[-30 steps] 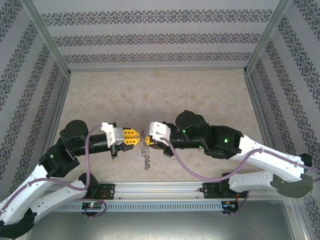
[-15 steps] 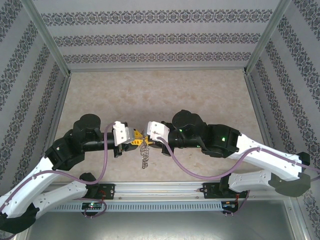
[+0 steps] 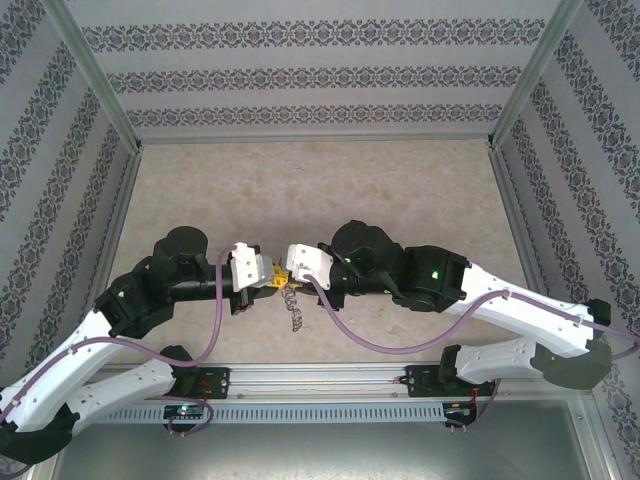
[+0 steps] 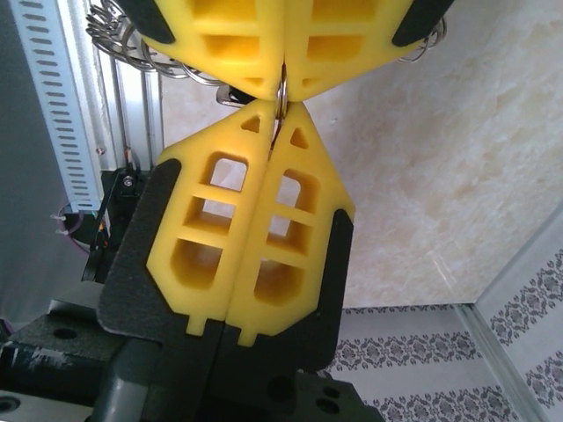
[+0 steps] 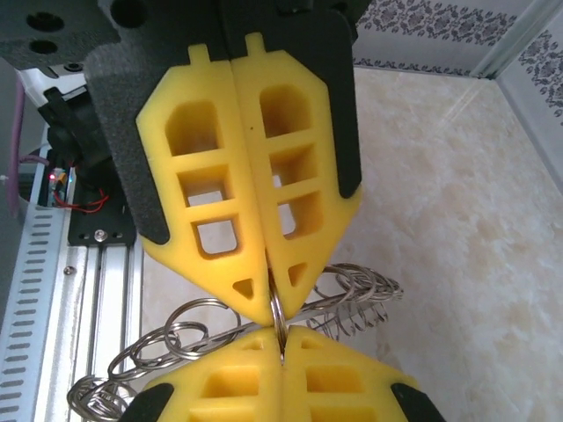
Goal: Put the keys on the keyring
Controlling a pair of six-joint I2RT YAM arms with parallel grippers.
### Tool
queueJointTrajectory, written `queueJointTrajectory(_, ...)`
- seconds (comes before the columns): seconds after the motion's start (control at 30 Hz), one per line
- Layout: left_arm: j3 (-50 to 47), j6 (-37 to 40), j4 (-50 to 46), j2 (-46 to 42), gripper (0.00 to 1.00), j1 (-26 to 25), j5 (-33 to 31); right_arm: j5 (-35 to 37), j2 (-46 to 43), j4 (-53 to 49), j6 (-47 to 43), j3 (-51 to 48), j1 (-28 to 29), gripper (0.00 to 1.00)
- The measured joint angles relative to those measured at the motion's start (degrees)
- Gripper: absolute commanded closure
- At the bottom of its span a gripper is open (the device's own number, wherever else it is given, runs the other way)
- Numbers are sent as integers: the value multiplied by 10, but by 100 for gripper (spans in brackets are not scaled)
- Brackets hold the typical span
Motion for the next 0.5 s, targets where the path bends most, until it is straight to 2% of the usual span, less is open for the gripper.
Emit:
queueJointTrajectory(0.13, 0, 0, 1, 0, 100, 0, 1, 2, 0, -3, 0, 2, 0, 98)
queueJointTrajectory(0.23, -5, -6, 9, -6, 100, 0, 3, 1, -1, 0, 1, 2, 1, 83)
queueJointTrajectory(0.33, -25, -23, 39, -24, 100, 0, 9, 0, -14, 15, 4, -9, 1, 74)
queueJointTrajectory(0.4, -46, -38, 68, -40, 100, 0, 18, 0, -30, 22, 9, -22, 1, 73)
queueJointTrajectory(0.5, -73, -61, 116, -56, 100, 0, 30, -2, -48, 28, 18, -37, 1, 81)
